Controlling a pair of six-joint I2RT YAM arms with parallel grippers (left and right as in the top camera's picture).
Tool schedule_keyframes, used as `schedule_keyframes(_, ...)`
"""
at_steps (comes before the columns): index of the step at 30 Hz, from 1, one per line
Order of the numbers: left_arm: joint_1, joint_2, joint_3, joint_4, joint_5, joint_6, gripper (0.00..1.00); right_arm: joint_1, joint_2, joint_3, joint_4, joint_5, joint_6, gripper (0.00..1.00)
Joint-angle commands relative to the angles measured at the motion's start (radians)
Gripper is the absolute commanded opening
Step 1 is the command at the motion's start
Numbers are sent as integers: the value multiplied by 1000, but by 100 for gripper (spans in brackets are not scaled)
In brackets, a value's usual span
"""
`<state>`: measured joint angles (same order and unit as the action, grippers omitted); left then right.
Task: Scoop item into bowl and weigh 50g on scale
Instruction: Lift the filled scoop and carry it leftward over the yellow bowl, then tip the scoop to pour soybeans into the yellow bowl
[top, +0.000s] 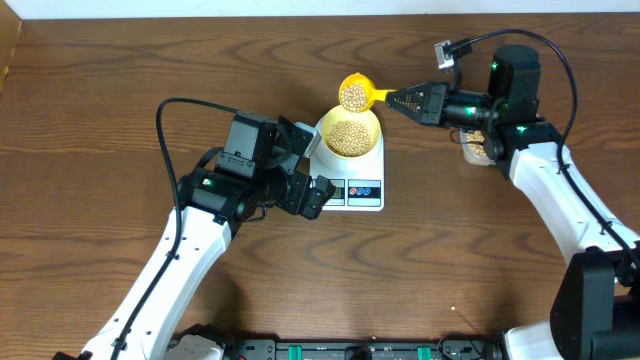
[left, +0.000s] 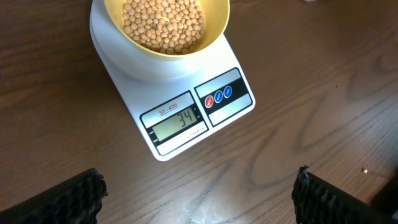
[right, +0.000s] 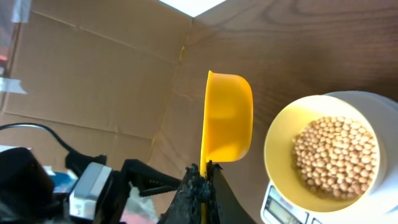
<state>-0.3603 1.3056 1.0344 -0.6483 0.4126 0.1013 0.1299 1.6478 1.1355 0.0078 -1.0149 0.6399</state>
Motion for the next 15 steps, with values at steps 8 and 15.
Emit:
schedule_keyframes(8,-1,2,0,-1,-6,-6,98,30,8,5,-64,145,-177,1)
schedule_keyframes(15,-1,2,0,-1,-6,-6,98,49,8,5,-82,204,-221,1)
